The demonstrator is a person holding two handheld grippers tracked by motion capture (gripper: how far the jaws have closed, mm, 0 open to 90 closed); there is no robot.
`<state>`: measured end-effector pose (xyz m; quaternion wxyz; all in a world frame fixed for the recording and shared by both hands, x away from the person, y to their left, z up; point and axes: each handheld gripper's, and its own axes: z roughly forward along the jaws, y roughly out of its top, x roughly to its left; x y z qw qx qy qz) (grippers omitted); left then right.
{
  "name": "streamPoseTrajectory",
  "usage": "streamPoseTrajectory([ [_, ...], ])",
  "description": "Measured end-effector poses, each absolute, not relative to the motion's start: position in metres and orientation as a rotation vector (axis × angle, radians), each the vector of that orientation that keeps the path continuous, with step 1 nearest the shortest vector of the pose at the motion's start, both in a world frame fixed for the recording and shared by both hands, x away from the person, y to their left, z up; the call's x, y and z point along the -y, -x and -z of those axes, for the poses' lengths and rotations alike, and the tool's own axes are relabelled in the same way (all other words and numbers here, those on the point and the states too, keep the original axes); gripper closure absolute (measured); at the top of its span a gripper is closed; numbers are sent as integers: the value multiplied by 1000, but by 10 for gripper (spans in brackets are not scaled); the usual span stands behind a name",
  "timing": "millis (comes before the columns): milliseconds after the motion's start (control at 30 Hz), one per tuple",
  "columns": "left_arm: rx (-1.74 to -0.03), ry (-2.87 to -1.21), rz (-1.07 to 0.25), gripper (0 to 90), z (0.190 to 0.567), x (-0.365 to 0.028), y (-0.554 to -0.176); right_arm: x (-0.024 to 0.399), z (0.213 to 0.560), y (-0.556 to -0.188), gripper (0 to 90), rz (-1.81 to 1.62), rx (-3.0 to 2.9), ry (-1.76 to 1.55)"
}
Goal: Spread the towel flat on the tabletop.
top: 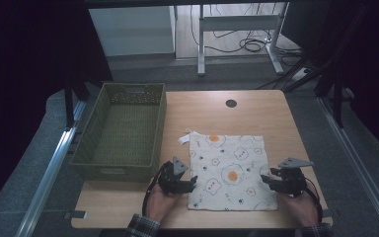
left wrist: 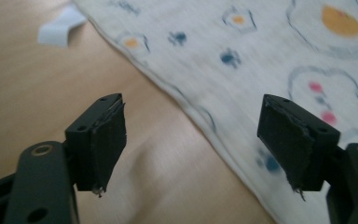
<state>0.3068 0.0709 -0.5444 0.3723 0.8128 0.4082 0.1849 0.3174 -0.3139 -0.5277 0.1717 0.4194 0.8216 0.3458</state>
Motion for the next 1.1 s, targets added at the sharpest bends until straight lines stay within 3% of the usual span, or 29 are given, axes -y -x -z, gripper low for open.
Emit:
streamPoseTrajectory([
  [67, -1049, -2081, -447, 324, 543, -69, -320, 316, 526, -324, 498, -987, -2321, -1205],
  [433, -1103, -2034, -495, 431, 529, -54, -371, 319, 522, -356, 555, -1011, -2291, -1250],
  [833, -1225, -2007, -562, 606, 536, -53, -421, 314, 518, -394, 679, -1005, -2294, -1254],
  [1100, -1270, -1973, -519, 631, 542, -59, -438, 316, 514, -425, 737, -1004, -2253, -1284],
])
